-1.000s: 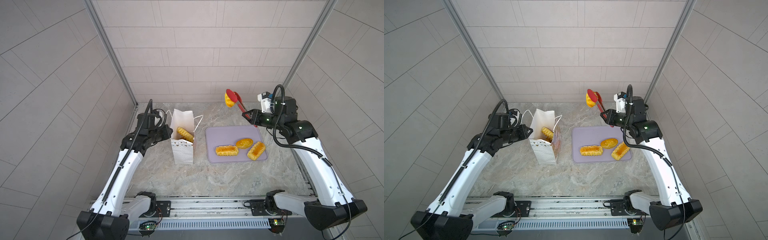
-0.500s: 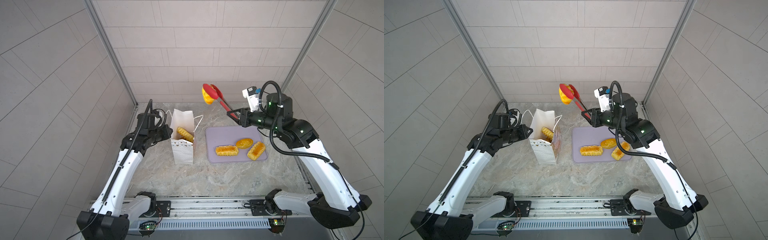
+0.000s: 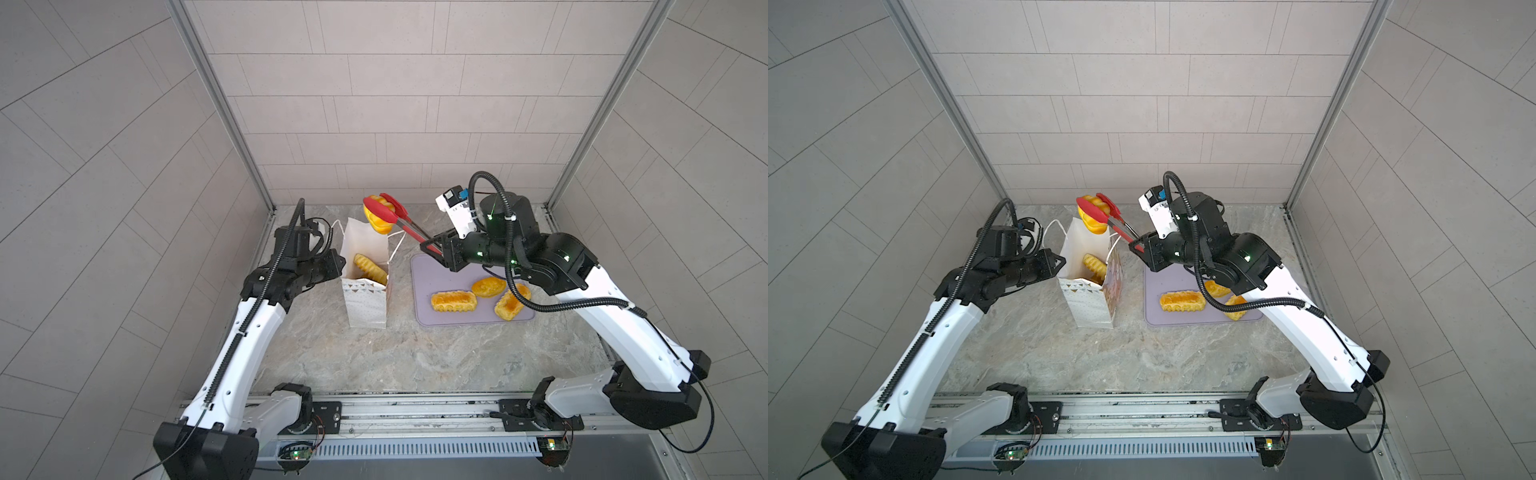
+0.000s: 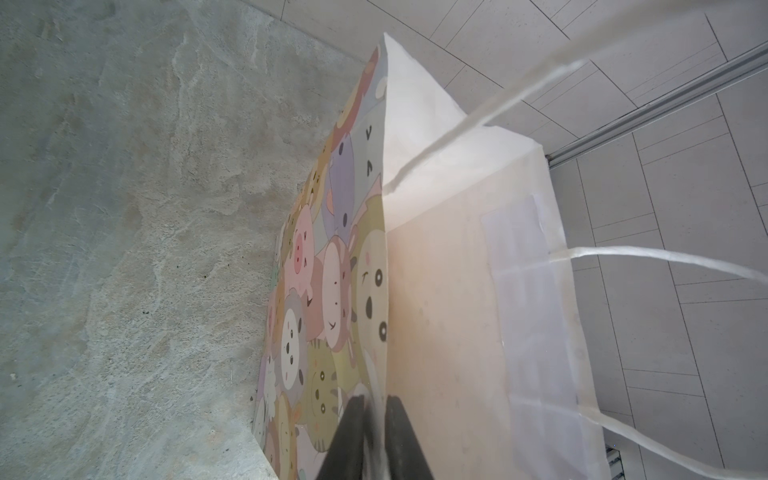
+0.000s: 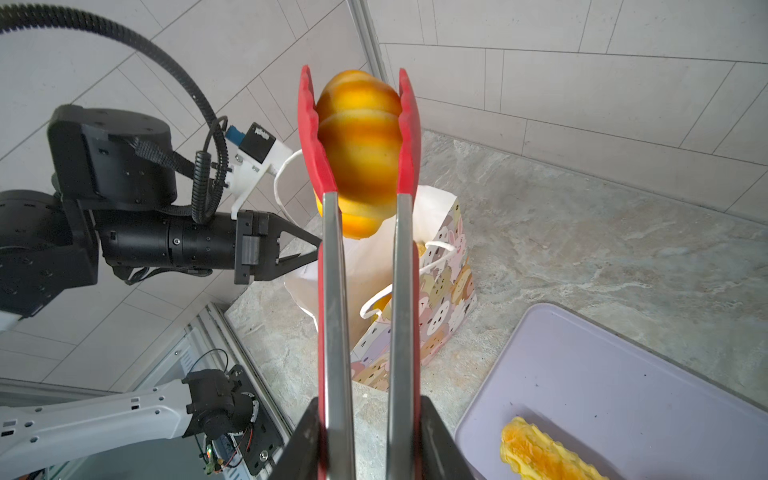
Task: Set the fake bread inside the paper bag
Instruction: 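Lift the spiral bread with the tongs and carry it over the bag, then open the tongs to drop the spiral bread into the bag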
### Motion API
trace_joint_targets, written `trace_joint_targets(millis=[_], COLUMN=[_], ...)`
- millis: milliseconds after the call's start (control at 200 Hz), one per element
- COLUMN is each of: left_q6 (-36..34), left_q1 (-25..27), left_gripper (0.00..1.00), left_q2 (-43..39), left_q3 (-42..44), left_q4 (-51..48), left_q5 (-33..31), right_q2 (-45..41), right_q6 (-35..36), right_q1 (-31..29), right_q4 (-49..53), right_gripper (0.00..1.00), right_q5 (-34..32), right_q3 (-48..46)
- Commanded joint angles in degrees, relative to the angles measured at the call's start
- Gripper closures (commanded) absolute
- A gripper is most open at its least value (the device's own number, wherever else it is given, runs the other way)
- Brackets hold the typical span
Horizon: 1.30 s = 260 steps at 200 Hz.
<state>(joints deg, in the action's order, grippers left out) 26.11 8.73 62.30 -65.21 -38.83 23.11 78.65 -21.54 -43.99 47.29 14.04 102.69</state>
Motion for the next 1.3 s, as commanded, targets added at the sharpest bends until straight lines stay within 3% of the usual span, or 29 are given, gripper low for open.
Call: trace_joint_targets(millis=[0,706,1296], left_q6=[0.25,0.26,0.18], left_q1=[-0.36,-0.31,-0.32], left_gripper=[0.86,0.86,0.86], left_q2=[-0.63,-0.88,-0.95], left_q3=[0.10,0.30,0.14], left_q4=[0.13,0.14,0.00], left_q5=[-0.03,-0.21,-0.07], right_q2=[0.60,6.49,6.07], right_q6=[2.25,4.05,3.62], right_q1=[-1.77,-6.47,-6.47], right_q4=[0.07,4.36,4.59], right_gripper=[0.68,0.65,0.46], right_q5=[-3.53,-9.71,-10.79], right_q3=[2.01,1.68,2.15])
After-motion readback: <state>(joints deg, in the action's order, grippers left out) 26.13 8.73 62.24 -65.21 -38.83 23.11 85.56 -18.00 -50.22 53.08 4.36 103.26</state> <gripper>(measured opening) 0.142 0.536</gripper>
